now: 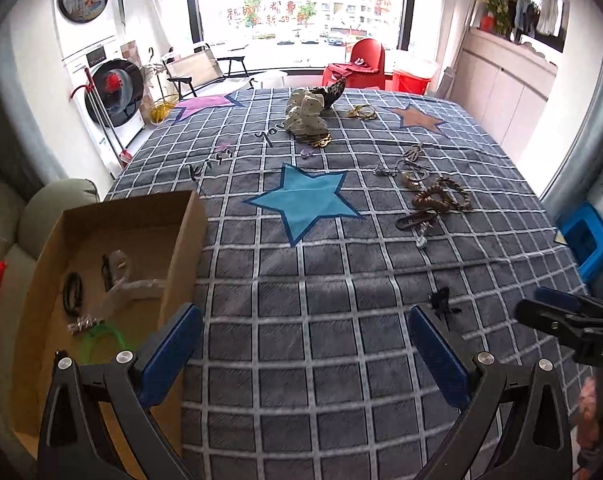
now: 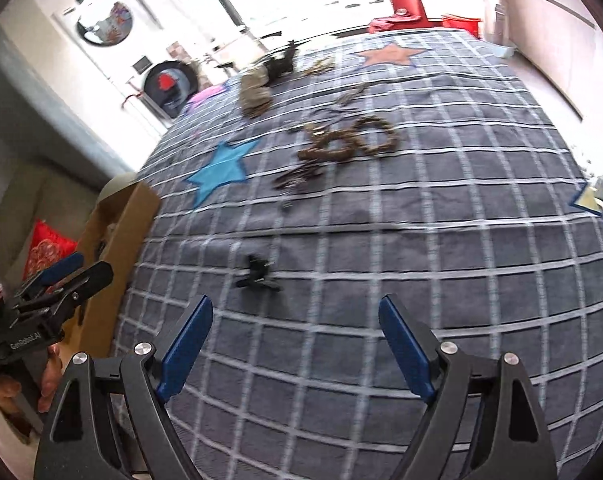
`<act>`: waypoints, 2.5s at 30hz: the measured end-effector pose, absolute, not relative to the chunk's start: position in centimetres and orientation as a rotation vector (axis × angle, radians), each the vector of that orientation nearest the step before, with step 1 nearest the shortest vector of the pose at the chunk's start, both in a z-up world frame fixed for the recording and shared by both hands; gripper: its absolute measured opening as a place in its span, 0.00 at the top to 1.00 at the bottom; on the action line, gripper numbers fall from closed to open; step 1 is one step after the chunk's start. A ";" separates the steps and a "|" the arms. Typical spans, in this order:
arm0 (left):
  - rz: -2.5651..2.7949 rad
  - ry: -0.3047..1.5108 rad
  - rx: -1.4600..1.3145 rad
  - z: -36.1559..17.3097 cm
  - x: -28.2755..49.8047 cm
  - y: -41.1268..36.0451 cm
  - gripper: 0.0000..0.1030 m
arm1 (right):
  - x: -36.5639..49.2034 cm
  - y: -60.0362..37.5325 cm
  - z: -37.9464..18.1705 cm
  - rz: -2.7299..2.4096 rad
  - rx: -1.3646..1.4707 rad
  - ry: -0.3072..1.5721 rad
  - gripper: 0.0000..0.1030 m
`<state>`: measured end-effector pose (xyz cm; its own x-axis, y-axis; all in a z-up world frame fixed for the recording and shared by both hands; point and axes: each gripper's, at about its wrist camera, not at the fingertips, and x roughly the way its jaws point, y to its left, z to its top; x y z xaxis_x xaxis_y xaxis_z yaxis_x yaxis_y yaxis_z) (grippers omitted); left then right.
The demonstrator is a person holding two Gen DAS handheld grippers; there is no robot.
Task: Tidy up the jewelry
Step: 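Move both open tools back over the jewelry on the bedspread, then close the left tool on the silver charm while the right tool grips the braided brown bracelet, then carry the silver charm and braided bracelet with both tools over the box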
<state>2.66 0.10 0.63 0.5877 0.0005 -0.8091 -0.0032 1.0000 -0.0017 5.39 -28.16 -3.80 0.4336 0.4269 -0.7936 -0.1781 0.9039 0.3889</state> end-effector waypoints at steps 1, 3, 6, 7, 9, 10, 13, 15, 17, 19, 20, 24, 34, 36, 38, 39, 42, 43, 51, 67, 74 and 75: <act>0.008 0.946 0.000 0.6 3.3 -0.1 0.00 | 5.7 -28.7 -3.9 0.367 0.266 1.061 0.15; 0.024 0.948 0.001 0.5 4.5 -0.3 0.00 | 6.5 -29.5 -3.9 0.341 0.270 1.059 0.15; 0.027 0.946 0.002 0.4 7.0 -0.7 0.00 | 7.7 -30.5 -3.7 0.298 0.258 1.050 0.15; 0.024 0.942 0.005 0.3 7.7 -0.9 0.00 | 8.2 -30.7 -3.6 0.283 0.250 1.047 0.15; 0.016 0.937 0.018 0.1 9.4 -1.5 0.00 | 9.2 -31.1 -3.6 0.275 0.250 1.050 0.15; 0.013 0.938 0.021 0.0 10.1 -1.7 0.00 | 9.7 -31.3 -3.7 0.266 0.249 1.052 0.15; 0.004 0.944 0.036 -0.7 12.9 -2.8 0.00 | 11.5 -31.5 -3.8 0.237 0.238 1.057 0.15; 0.001 0.954 0.052 -1.3 14.3 -3.4 0.00 | 12.8 -31.5 -3.8 0.223 0.222 1.058 0.15; -0.006 0.969 0.070 -2.2 16.0 -4.2 0.00 | 14.1 -31.4 -4.0 0.214 0.212 1.063 0.15; -0.006 0.979 0.089 -3.0 17.4 -4.6 0.00 | 15.2 -31.3 -4.3 0.205 0.204 1.069 0.15; -0.005 0.985 0.099 -3.4 18.2 -4.9 0.01 | 15.7 -31.3 -4.5 0.200 0.199 1.069 0.15; -0.004 1.017 0.107 -5.1 20.8 -5.2 0.12 | 17.5 -31.2 -5.1 0.181 0.174 1.071 0.20; -0.082 1.003 0.160 -7.1 23.4 -7.4 0.16 | 20.5 -29.7 -7.1 0.159 0.050 1.083 0.34; -0.100 1.006 0.152 -7.1 23.9 -7.8 0.19 | 20.9 -29.2 -7.1 0.161 0.018 1.072 0.35; -0.107 1.001 0.151 -7.1 24.4 -8.2 0.19 | 21.2 -28.9 -7.1 0.167 0.009 1.067 0.35; -0.112 0.998 0.150 -7.2 24.6 -8.3 0.19 | 21.4 -28.7 -7.1 0.167 0.003 1.064 0.35; -0.137 0.990 0.135 -7.2 24.8 -8.8 0.27 | 21.9 -28.1 -7.1 0.168 -0.033 1.051 0.35; -0.145 0.988 0.132 -7.2 24.8 -9.0 0.28 | 22.0 -27.9 -7.2 0.170 -0.040 1.052 0.35; -0.223 0.985 0.122 -6.9 24.1 -10.1 0.68 | 22.2 -26.6 -7.4 0.194 -0.095 1.034 0.48; -0.216 1.004 0.049 -5.7 20.8 -8.2 0.88 | 19.1 -28.5 -6.3 0.242 0.040 1.024 0.94; -0.226 0.985 0.041 -3.5 17.1 -7.9 0.88 | 16.3 -29.8 -5.3 0.266 0.124 1.024 0.94; -0.228 0.984 0.038 -3.3 16.6 -7.8 0.88 | 15.8 -29.9 -5.1 0.271 0.133 1.024 0.94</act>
